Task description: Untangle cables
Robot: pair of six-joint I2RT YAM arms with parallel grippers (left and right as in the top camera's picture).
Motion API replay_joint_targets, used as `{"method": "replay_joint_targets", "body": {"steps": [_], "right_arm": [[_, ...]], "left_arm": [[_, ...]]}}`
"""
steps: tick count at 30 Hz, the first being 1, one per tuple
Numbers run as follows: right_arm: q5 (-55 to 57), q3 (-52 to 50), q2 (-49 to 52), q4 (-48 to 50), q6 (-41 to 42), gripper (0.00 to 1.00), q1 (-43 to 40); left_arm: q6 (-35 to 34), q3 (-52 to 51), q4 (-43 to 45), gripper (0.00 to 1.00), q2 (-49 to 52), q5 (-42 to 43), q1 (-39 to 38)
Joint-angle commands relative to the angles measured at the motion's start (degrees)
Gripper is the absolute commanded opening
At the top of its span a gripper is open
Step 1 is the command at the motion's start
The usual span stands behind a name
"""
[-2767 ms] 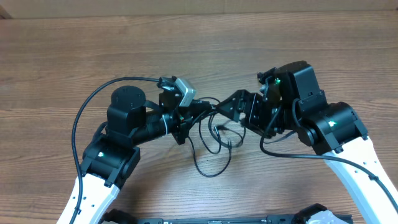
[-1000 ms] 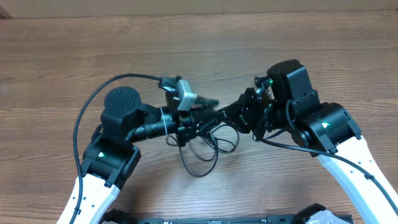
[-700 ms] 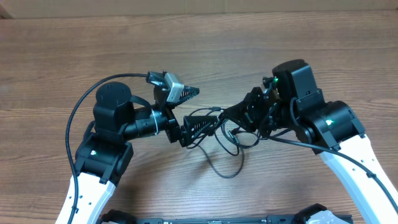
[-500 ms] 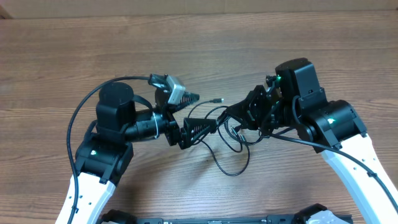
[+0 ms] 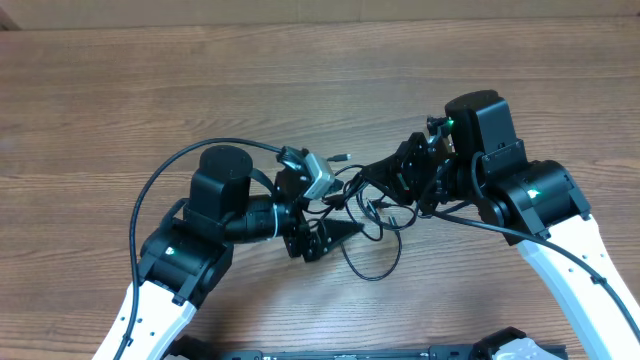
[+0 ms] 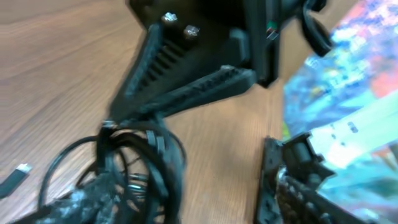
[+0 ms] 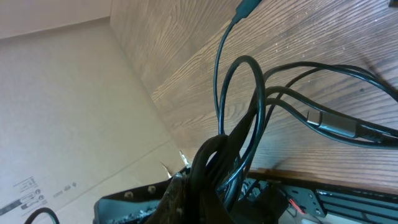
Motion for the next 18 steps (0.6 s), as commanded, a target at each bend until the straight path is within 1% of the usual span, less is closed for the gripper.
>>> {"method": "replay_joint_targets", "body": {"steps": [1, 2, 3, 5, 8, 9, 11, 13, 14, 18], "right_arm": [[-2.16, 0.92, -0.2, 0.57, 0.2, 0.04, -0.28], [-2.49, 0.92, -0.2, 0.57, 0.17, 0.04, -0.26], [-2.58, 0.92, -0.2, 0.57, 0.17, 0.04, -0.17], [-3.04, 0.92, -0.2, 0.55, -0.04, 0.04, -0.11], [-3.43, 0.92, -0.2, 0.5, -0.07, 0.04, -0.11], [-3.63, 0.92, -0.2, 0.52, -0.07, 0.04, -0.11], [-3.58, 0.92, -0.2, 0.52, -0.07, 0.04, -0.11], [-3.58, 0.92, -0.2, 0.5, -0.76, 0.04, -0.11], [-3.54, 0.92, -0.2, 0.48, -1.31, 0.04, -0.11], [-3.28, 0.92, -0.2, 0.37, -4.07, 0.05, -0.11]], "left_arm": [[1.36, 0.52, -0.02, 0.72, -0.2, -3.85, -0.42], [1.38, 0.52, -0.17, 0.7, -0.17, -4.63, -0.42], [1.81, 0.52, -0.96, 0.62, -0.17, -7.82, -0.42], [1.81, 0.52, -2.01, 0.53, -0.17, -10.73, -0.39], [1.79, 0.52, -2.89, 0.5, -0.07, -12.04, -0.37], [1.79, 0.52, -2.97, 0.47, 0.09, -12.02, -0.37], [1.79, 0.52, -3.04, 0.3, 0.35, -12.02, -0.37], [1.75, 0.52, -2.78, 0.1, 0.46, -12.0, -0.37], [1.73, 0.52, -2.56, 0.04, 0.46, -12.0, -0.37], [1.51, 0.52, -1.25, 0.04, 0.44, -10.56, -0.37]]}}
